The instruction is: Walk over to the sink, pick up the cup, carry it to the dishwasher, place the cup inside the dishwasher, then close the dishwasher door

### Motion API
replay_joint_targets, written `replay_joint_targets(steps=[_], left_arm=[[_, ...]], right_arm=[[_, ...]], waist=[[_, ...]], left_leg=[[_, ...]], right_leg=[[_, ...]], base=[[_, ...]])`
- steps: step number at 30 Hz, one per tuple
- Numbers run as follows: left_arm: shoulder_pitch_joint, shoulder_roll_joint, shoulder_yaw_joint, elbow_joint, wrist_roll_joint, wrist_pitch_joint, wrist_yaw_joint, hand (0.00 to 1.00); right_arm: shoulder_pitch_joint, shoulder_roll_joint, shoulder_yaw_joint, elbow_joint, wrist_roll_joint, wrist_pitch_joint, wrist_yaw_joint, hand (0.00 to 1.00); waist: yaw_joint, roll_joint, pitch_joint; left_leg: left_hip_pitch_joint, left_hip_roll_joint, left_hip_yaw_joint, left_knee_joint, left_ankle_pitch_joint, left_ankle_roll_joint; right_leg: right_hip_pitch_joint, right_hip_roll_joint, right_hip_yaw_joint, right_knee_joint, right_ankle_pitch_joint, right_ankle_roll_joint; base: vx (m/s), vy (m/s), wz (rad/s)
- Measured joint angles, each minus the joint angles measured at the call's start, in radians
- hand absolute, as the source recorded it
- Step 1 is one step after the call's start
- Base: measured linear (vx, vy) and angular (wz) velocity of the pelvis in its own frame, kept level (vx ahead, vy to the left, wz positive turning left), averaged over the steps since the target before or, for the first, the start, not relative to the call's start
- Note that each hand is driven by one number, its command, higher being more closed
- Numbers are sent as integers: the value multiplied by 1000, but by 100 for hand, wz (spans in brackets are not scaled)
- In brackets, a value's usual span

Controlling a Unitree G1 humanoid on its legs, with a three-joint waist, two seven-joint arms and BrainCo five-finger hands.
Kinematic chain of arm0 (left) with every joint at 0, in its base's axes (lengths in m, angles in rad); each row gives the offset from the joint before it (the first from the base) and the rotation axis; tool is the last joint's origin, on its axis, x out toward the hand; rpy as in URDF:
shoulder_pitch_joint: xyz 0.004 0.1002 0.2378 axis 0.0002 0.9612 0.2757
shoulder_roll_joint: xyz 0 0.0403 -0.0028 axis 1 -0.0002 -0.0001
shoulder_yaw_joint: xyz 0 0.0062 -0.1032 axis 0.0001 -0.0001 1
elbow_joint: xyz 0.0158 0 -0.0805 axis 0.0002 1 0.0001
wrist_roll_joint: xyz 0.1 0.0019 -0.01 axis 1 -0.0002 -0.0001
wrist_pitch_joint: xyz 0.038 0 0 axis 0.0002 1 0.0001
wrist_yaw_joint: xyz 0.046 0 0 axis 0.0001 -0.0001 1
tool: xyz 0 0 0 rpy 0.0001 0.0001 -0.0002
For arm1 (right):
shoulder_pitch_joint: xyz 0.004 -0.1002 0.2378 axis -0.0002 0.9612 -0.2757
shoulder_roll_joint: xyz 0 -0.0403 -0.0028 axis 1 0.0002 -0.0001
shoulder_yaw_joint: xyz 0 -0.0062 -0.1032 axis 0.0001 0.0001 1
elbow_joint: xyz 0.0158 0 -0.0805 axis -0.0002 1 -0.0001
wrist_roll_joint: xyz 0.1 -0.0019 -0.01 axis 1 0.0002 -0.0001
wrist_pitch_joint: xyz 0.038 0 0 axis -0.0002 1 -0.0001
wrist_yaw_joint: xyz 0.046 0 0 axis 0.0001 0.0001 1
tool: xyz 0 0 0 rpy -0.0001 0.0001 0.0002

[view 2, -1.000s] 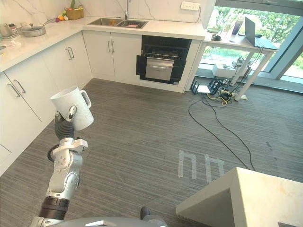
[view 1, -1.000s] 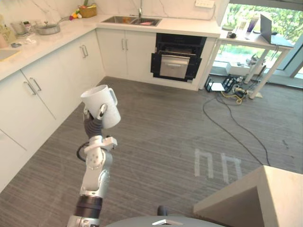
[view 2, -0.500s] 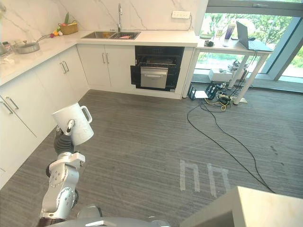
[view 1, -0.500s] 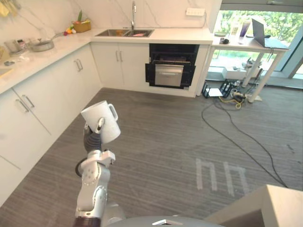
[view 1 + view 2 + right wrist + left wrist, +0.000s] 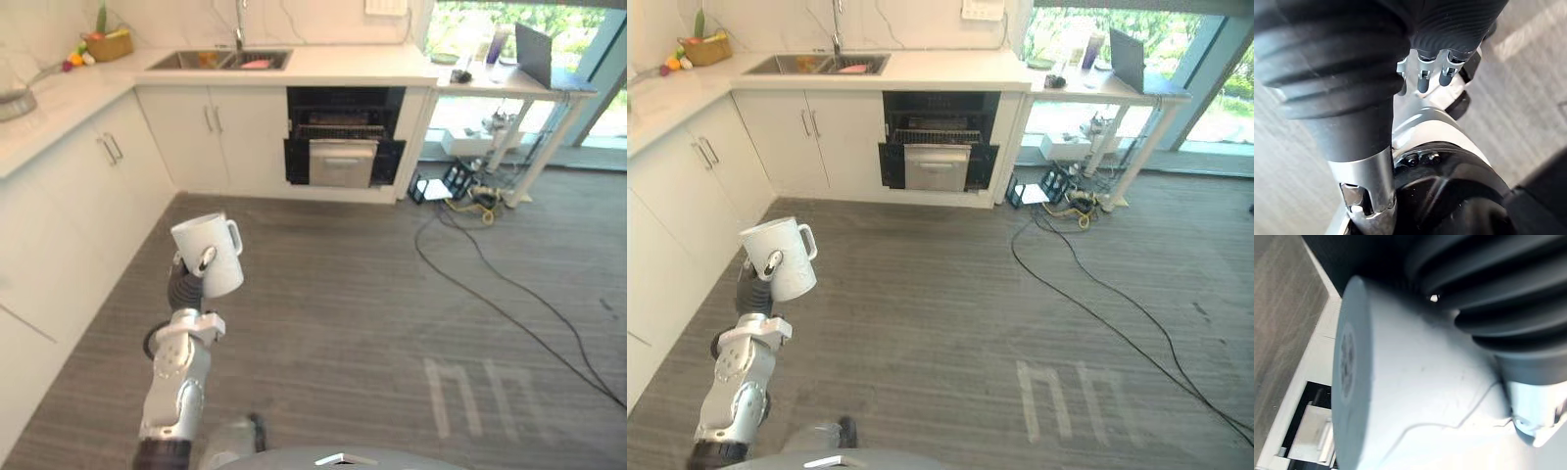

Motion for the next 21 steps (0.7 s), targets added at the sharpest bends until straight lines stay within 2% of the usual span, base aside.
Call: replay_joint_targets(steps=[1, 2, 3, 4, 5, 7, 8, 9, 10, 11, 12, 13, 14, 15, 16, 17, 18, 19, 20, 21], left_arm=[[-22, 3, -4, 2, 4, 0, 0, 100], [-31, 2, -9, 4, 6, -2, 1, 100], [-52, 2, -23, 13, 7, -4, 8, 100], [-72, 2, -44, 25, 7, -6, 17, 100], [-77, 1, -49, 26, 7, -7, 19, 100], [-85, -11, -80, 10, 8, -7, 26, 100], [-85, -24, -94, -6, 8, -7, 31, 100], [-83, -37, -104, -14, 8, -11, 40, 100], [-80, -45, -104, -15, 8, -13, 43, 100], [-69, -56, -104, -22, 9, -20, 48, 100], [-45, -78, -100, -23, 9, -32, 61, 100], [-32, -91, -102, -23, 9, -35, 64, 100], [-17, -98, -112, -24, 9, -41, 68, 100], [-26, -102, -132, -23, 10, -39, 80, 100], [-26, -105, -147, -26, 10, -39, 81, 100], [-26, -117, -160, -35, 11, -39, 80, 100], [-29, -133, -166, -47, 13, -39, 77, 100], [-28, -133, -164, -50, 19, -34, 73, 100], [-22, -134, -157, -59, 21, -24, 73, 100], [-5, -135, -149, -92, 24, -12, 74, 100]], right_arm=[[-7, 12, 0, -4, 0, -22, 0, 0], [-6, 15, -6, -7, 1, -33, 3, 0], [-6, 21, -10, -12, 7, -53, -2, 0], [-6, 32, -19, -20, 30, -61, -30, 0], [-7, 38, -19, -27, 41, -61, -36, 0], [19, 60, -27, -65, 76, -52, -51, 0], [34, 75, -41, -83, 84, -49, -56, 0], [40, 80, -36, -81, 83, -47, -59, 0], [44, 82, -34, -81, 78, -47, -64, 0], [52, 88, -34, -79, 67, -46, -70, 0], [60, 61, -34, -86, 61, -43, -59, 0], [63, 41, -33, -86, 60, -43, -70, 0], [61, 11, -22, -87, 60, -41, -81, 0], [53, -4, -15, -77, 54, -29, -97, 0], [48, -6, -16, -78, 52, -23, -99, 0], [39, -4, -16, -86, 53, -24, -98, 0], [30, 0, -16, -110, 54, -31, -94, 0], [17, 3, -15, -132, 54, -42, -90, 0], [14, 6, -13, -153, 54, -53, -86, 0], [18, -7, 2, -164, 55, -83, -80, 0]], waist=[[-9, 9, 4], [-16, 13, 7], [-27, 20, 14], [-42, 24, 23], [-50, 26, 22], [-72, 36, 37], [-72, 34, 40], [-67, 30, 43], [-66, 28, 44], [-64, 6, 45], [-65, 43, 35], [-65, 76, 24], [-65, 121, 2], [-69, 125, 1], [-69, 124, 0], [-64, 106, 17], [-61, 97, 39], [-57, 99, 49], [-45, 99, 53], [-28, 99, 53]], left_leg=[[74, -2, -22, -50, -15, 5], [108, -3, -36, -74, -24, 9], [174, -4, -57, -118, -41, 10], [216, -4, -72, -142, -66, 12], [233, -4, -75, -148, -81, 14], [285, 8, -75, -160, -103, 3], [310, 13, -74, -154, -132, -7], [339, 14, -75, -141, -176, -25], [359, 15, -75, -136, -200, -35], [402, 16, -80, -129, -252, -60], [443, 57, -100, -128, -303, -54], [458, 85, -105, -133, -325, -38], [481, 127, -107, -126, -347, -14], [423, 145, -106, 53, -329, -33], [376, 151, -104, 155, -289, -31], [312, 166, -109, 314, -193, -91], [217, 200, -112, 546, -22, -190], [146, 232, -105, 720, 36, -217], [89, 258, -89, 855, 47, -206], [26, 289, -59, 943, 26, -169]], right_leg=[[-86, 68, 20, 93, -51, 1], [-127, 100, 16, 106, -73, -4], [-212, 156, -7, 99, -112, -16], [-296, 183, -47, 52, -136, -23], [-337, 190, -60, 3, -135, -20], [-392, 203, -74, -293, -87, -17], [-396, 204, -62, -537, -14, -16], [-398, 198, -45, -677, 26, -18], [-395, 193, -37, -706, 28, -18], [-380, 180, -33, -739, 17, -15], [-383, 216, -43, -673, 109, 1], [-390, 244, -46, -642, 112, -2], [-401, 280, -76, -587, 113, -3], [-401, 284, -102, -538, 67, -25], [-387, 282, -108, -531, 45, -30], [-346, 281, -115, -538, 16, -32], [-278, 287, -126, -560, -15, -36], [-217, 304, -132, -588, -33, -39], [-151, 322, -138, -625, -46, -42], [-71, 342, -141, -678, -59, -39]], base=[[530, 164, 16], [470, 105, 15], [445, 49, 28], [411, 23, 37], [487, -46, 58], [482, -98, 63], [515, -179, 63], [548, -217, 59], [616, -283, 53], [676, -313, 34], [686, -312, 24], [673, -283, 7], [638, -286, 17], [612, -301, 22], [569, -352, 29], [536, -342, 31], [528, -309, 35], [516, -245, 29], [485, -218, 17], [626, -293, 4]])
